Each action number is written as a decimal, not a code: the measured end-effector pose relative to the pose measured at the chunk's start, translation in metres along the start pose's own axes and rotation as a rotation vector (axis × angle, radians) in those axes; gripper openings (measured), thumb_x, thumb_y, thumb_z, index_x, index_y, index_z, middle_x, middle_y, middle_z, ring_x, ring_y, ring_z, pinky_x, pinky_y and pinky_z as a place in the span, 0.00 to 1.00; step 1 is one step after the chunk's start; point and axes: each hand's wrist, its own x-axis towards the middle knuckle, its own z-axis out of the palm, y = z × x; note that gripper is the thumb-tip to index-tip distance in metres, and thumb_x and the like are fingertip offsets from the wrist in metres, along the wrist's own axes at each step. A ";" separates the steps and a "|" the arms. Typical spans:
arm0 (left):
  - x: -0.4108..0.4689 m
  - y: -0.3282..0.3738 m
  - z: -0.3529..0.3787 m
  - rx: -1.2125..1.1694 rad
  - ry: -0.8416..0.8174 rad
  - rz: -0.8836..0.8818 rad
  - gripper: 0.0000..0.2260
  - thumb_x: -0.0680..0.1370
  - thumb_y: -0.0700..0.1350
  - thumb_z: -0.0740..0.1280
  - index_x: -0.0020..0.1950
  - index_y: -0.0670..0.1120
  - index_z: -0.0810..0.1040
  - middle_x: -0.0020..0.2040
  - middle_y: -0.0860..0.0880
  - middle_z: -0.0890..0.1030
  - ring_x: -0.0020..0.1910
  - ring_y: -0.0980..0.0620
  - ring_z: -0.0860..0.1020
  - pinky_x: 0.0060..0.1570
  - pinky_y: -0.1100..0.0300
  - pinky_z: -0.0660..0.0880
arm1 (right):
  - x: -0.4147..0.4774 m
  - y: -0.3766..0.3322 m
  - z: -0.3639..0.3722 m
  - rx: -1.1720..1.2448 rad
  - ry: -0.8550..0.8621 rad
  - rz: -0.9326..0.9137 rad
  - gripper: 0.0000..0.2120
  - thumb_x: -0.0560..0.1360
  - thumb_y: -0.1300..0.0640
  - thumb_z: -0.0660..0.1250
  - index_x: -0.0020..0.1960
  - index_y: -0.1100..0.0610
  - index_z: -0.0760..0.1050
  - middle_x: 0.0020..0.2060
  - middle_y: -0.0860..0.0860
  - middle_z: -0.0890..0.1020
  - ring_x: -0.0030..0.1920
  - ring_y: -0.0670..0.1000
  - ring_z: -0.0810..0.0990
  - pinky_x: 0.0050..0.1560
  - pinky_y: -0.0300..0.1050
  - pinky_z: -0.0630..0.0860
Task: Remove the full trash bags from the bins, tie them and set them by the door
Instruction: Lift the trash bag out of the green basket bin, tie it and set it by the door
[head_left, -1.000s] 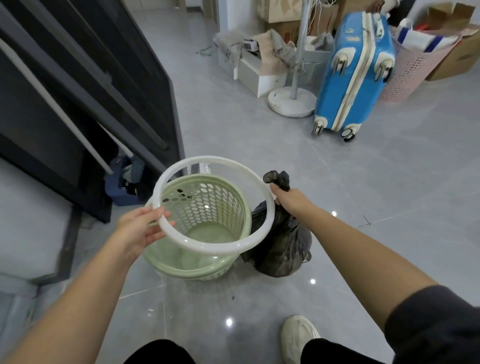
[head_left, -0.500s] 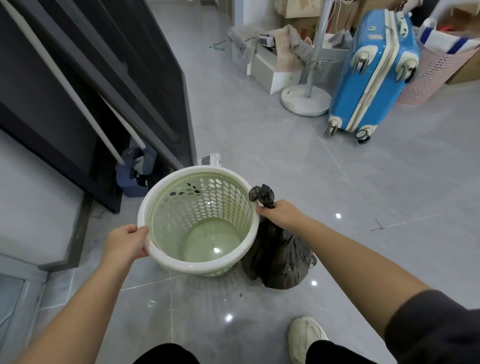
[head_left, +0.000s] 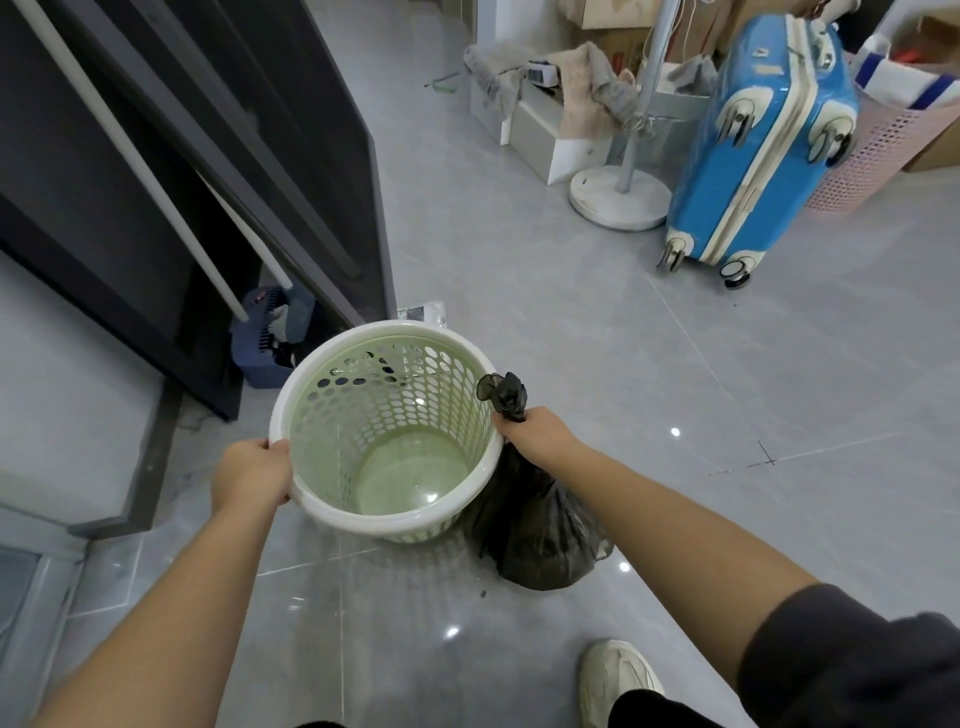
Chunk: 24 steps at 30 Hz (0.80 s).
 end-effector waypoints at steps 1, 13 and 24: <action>-0.003 0.003 0.002 0.133 0.038 0.057 0.12 0.75 0.46 0.63 0.54 0.40 0.78 0.49 0.38 0.80 0.47 0.37 0.79 0.50 0.44 0.78 | 0.001 0.000 0.002 0.014 0.005 0.000 0.19 0.77 0.44 0.62 0.40 0.60 0.73 0.28 0.51 0.70 0.31 0.51 0.69 0.38 0.44 0.65; -0.110 0.051 0.110 0.556 -0.330 1.049 0.28 0.79 0.53 0.59 0.76 0.48 0.55 0.78 0.47 0.53 0.76 0.47 0.55 0.72 0.49 0.58 | 0.000 0.040 -0.037 0.249 0.196 0.096 0.20 0.77 0.46 0.58 0.31 0.56 0.63 0.26 0.50 0.64 0.28 0.51 0.62 0.32 0.45 0.56; -0.107 0.058 0.141 0.941 -0.035 1.193 0.21 0.76 0.47 0.56 0.68 0.43 0.69 0.77 0.42 0.57 0.77 0.42 0.50 0.72 0.40 0.45 | -0.002 0.069 -0.061 0.488 0.238 0.107 0.17 0.77 0.46 0.58 0.32 0.53 0.66 0.31 0.51 0.66 0.33 0.52 0.65 0.37 0.46 0.60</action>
